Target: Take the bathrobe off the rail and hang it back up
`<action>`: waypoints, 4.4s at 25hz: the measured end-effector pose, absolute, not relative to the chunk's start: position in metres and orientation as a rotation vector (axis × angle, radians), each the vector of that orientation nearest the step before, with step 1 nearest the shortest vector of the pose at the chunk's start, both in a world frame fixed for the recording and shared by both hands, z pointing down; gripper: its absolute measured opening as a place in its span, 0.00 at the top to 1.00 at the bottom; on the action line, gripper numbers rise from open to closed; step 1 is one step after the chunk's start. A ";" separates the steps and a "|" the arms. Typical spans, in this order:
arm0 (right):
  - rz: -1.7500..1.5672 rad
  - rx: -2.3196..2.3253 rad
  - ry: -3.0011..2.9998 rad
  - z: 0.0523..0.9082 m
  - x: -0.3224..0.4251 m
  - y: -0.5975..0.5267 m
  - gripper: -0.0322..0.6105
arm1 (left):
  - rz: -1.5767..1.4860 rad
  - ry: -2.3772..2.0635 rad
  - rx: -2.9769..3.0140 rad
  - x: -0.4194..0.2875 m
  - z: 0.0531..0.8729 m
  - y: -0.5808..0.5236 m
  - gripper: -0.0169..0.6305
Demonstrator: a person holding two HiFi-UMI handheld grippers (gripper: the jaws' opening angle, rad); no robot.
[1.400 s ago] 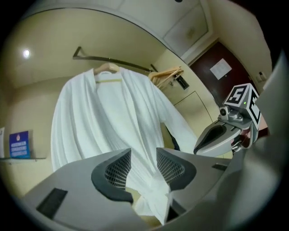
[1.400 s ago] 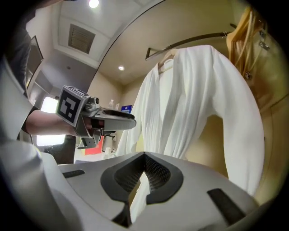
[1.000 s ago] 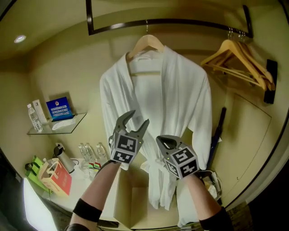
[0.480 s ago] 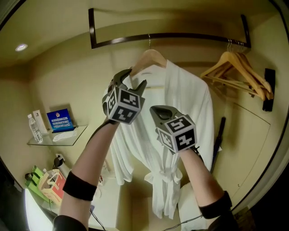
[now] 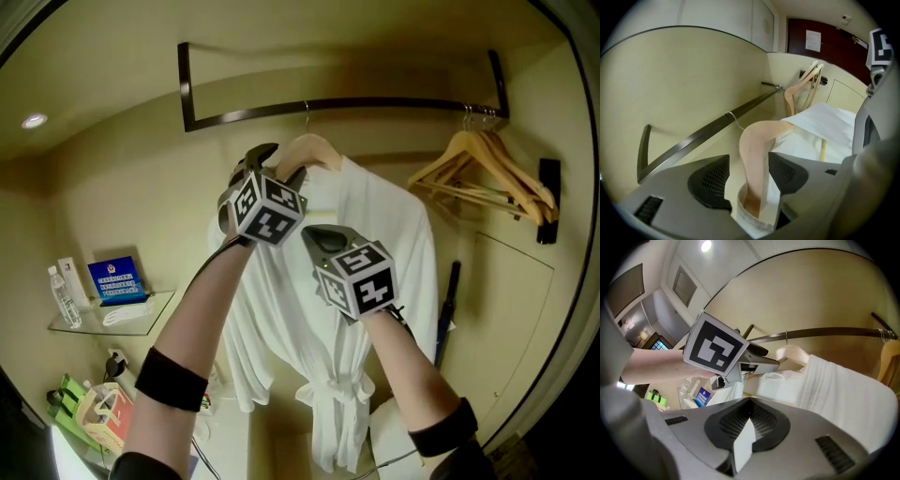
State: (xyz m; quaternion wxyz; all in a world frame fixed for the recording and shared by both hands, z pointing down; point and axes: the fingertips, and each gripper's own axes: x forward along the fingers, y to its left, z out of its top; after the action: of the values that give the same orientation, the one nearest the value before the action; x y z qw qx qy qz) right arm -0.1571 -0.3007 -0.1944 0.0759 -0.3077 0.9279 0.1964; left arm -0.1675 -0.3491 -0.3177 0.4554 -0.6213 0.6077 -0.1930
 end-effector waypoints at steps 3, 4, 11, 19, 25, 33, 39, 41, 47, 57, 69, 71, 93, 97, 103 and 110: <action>0.594 -0.944 2.770 -0.197 -0.159 -0.304 0.92 | -0.473 1.490 -1.539 -0.168 -0.321 -0.360 0.57; 0.596 -0.950 2.767 -0.197 -0.160 -0.305 0.92 | -0.466 1.488 -1.544 -0.168 -0.322 -0.362 0.57; 0.605 -0.986 2.751 -0.196 -0.158 -0.312 0.92 | -0.465 1.460 -1.510 -0.163 -0.321 -0.370 0.69; 0.602 -1.009 2.737 -0.197 -0.151 -0.314 0.92 | -0.421 1.459 -1.518 -0.163 -0.324 -0.369 0.69; 0.594 -1.021 2.715 -0.198 -0.143 -0.311 0.92 | -0.392 1.451 -1.543 -0.162 -0.325 -0.368 0.69; 0.580 -0.999 2.721 -0.197 -0.143 -0.304 0.92 | -0.350 1.437 -1.544 -0.154 -0.347 -0.341 0.70; 0.616 -0.961 2.739 -0.181 -0.139 -0.279 0.92 | -0.365 1.460 -1.559 -0.161 -0.325 -0.325 0.70; 0.608 -0.933 2.764 -0.167 -0.139 -0.268 0.92 | -0.376 1.476 -1.568 -0.162 -0.311 -0.319 0.69; 0.558 -0.875 2.829 -0.114 -0.127 -0.249 0.92 | -0.396 1.507 -1.592 -0.157 -0.258 -0.306 0.69; 0.265 -0.832 2.973 0.038 -0.106 -0.239 0.92 | -0.432 1.587 -1.651 -0.158 -0.098 -0.282 0.69; 0.146 -0.710 3.121 0.220 -0.093 -0.203 0.92 | -0.489 1.625 -1.754 -0.154 0.115 -0.249 0.69; 0.101 -0.694 3.135 0.255 -0.091 -0.194 0.92 | -0.500 1.617 -1.757 -0.152 0.147 -0.241 0.69; -0.437 -0.826 3.181 0.643 -0.080 -0.172 0.92 | -0.853 1.313 -2.086 -0.112 0.581 -0.254 0.70; -0.552 -0.908 3.173 0.706 -0.070 -0.168 0.92 | -0.905 1.189 -2.148 -0.089 0.655 -0.262 0.70; -0.696 -1.097 3.131 0.789 -0.047 -0.172 0.92 | -0.954 0.990 -2.257 -0.042 0.754 -0.279 0.69; -0.802 -1.347 3.026 0.856 -0.004 -0.201 0.92 | -1.017 0.787 -2.316 0.015 0.838 -0.306 0.69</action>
State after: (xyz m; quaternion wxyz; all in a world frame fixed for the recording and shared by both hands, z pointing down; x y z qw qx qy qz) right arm -0.0041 -0.2008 0.8559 -0.1328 -0.3916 0.8801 -0.2333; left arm 0.0151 -0.3060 0.8385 0.2436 -0.8480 0.2880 -0.3723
